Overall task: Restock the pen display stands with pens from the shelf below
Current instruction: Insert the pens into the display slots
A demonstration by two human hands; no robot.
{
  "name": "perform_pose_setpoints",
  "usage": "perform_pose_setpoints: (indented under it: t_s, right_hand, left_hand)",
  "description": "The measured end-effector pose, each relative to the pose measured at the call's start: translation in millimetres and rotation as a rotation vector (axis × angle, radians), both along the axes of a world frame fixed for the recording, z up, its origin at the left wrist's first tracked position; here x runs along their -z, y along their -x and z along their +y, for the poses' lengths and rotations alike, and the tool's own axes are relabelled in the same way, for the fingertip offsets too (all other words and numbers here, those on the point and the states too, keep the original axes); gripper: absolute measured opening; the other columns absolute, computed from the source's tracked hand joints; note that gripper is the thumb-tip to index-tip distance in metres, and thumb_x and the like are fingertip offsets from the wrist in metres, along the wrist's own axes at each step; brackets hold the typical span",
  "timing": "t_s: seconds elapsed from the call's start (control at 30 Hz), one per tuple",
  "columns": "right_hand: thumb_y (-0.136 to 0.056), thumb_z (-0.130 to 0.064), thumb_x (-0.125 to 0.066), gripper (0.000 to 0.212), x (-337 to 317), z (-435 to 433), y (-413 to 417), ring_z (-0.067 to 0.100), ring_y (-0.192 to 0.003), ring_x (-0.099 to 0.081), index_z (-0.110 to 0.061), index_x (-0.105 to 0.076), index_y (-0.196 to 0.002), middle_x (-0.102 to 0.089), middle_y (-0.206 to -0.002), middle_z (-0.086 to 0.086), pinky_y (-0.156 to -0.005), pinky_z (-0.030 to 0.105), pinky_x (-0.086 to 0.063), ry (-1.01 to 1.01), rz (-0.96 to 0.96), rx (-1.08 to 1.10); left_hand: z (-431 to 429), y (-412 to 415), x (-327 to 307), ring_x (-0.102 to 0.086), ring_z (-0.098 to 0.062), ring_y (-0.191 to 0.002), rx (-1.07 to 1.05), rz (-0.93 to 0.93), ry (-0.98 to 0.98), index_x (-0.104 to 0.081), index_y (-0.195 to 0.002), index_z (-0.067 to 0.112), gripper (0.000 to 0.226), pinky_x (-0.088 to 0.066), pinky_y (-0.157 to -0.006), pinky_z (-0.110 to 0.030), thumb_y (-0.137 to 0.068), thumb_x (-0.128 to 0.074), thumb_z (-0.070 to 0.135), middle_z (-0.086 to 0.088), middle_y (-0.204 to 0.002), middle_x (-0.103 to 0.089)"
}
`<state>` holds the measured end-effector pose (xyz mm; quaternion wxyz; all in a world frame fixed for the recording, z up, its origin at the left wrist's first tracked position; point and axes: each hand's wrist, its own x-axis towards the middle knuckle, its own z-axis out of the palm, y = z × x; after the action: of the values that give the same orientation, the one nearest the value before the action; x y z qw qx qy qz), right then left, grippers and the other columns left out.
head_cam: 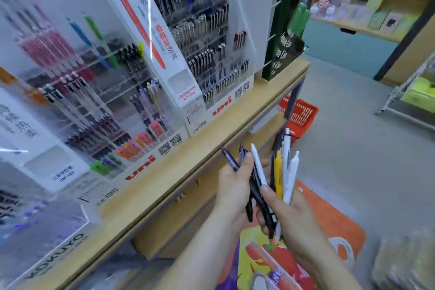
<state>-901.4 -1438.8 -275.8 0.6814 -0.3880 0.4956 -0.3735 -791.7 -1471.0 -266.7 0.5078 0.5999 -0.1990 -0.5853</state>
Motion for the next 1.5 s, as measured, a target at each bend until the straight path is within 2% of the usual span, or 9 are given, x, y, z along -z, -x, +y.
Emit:
perform_pose_setpoints:
  t_s: [0.1,0.3,0.5,0.73,0.9,1.1,1.2,1.27,1.5]
  right_hand:
    - [-0.099,-0.019,-0.053,0.013,-62,1,0,0.019,-0.052,-0.057,-0.008,-0.059,-0.1,-0.061,-0.063,0.009,-0.048,0.026,-0.047,0.056,0.032,-0.085]
    - [-0.096,-0.007,-0.054,0.015,-114,-7,-25,0.022,-0.048,-0.045,-0.007,-0.058,-0.082,-0.051,-0.061,0.016,-0.043,0.029,-0.04,0.155,0.029,-0.177]
    - [-0.096,-0.016,-0.059,0.009,-129,5,-58,0.013,-0.048,-0.05,-0.015,-0.061,-0.087,-0.058,-0.058,0.0,-0.048,0.027,-0.04,0.24,-0.013,-0.31]
    - [-0.081,-0.014,-0.071,0.012,-150,50,-124,0.01,-0.046,-0.055,-0.011,-0.061,-0.086,-0.059,-0.055,-0.001,-0.038,0.02,-0.041,0.03,-0.255,-0.425]
    - [-0.077,-0.007,-0.074,0.013,-162,109,-196,0.019,-0.045,-0.055,-0.005,-0.063,-0.083,-0.057,-0.056,0.012,-0.035,0.02,-0.039,-0.018,-0.402,-0.493]
    - [-0.075,-0.027,-0.068,0.029,-170,163,-281,0.021,-0.041,-0.05,-0.001,-0.065,-0.086,-0.057,-0.059,0.026,-0.04,0.023,-0.036,0.126,-0.292,-0.687]
    - [-0.075,-0.023,-0.073,0.032,-178,183,-318,0.021,-0.042,-0.052,0.002,-0.062,-0.093,-0.06,-0.061,0.023,-0.04,0.023,-0.038,0.16,-0.253,-0.741]
    - [-0.079,-0.025,-0.079,0.031,-182,190,-340,0.022,-0.046,-0.055,-0.001,-0.064,-0.092,-0.065,-0.064,0.022,-0.046,0.026,-0.04,0.249,-0.157,-0.802]
    - [-0.083,-0.03,-0.074,0.03,-181,202,-414,0.028,-0.054,-0.053,-0.004,-0.064,-0.094,-0.068,-0.07,0.023,-0.048,0.032,-0.04,0.363,-0.034,-1.063]
  left_hand:
    - [3,-6,-59,-0.068,-0.037,-0.079,-0.044,-0.13,0.083,-0.071,-0.079,0.018,0.025,-0.054,-0.077,-0.05,-0.092,-0.061,0.037,-0.014,-0.082,-0.072]
    - [14,-14,-122,-0.071,-0.027,-0.087,-0.12,-0.203,0.224,-0.07,-0.095,0.008,0.029,-0.056,-0.083,-0.042,-0.099,-0.051,0.03,-0.012,-0.092,-0.074]
    - [46,-49,-139,-0.071,-0.021,-0.089,-0.24,-0.26,0.264,-0.071,-0.096,0.014,0.03,-0.057,-0.08,-0.031,-0.1,-0.047,0.031,-0.006,-0.093,-0.075]
    - [108,-118,-154,-0.07,-0.022,-0.09,-0.242,-0.324,0.229,-0.072,-0.096,0.007,0.047,-0.053,-0.08,-0.032,-0.098,-0.043,0.045,-0.009,-0.093,-0.075]
    - [171,-189,-164,-0.068,-0.015,-0.088,-0.262,-0.376,0.263,-0.065,-0.105,0.024,0.047,-0.053,-0.086,-0.038,-0.09,-0.044,0.064,0.002,-0.096,-0.071]
    - [258,-265,-197,-0.053,-0.004,-0.043,-0.271,-0.422,0.332,-0.044,-0.093,0.041,0.014,-0.04,-0.035,-0.02,-0.096,-0.034,0.051,0.03,-0.064,-0.06]
    - [285,-307,-201,-0.061,0.008,-0.058,-0.36,-0.459,0.4,-0.046,-0.102,0.038,0.009,-0.049,-0.051,-0.011,-0.096,-0.045,0.046,0.023,-0.076,-0.064]
    - [303,-339,-203,-0.065,-0.007,-0.076,-0.457,-0.51,0.424,-0.059,-0.107,0.025,0.024,-0.051,-0.065,-0.021,-0.091,-0.06,0.042,0.009,-0.083,-0.068]
    - [362,-422,-201,-0.066,-0.012,-0.067,-0.711,-0.554,0.379,-0.071,-0.092,0.014,0.009,-0.054,-0.059,-0.025,-0.084,-0.07,0.01,-0.001,-0.077,-0.073]
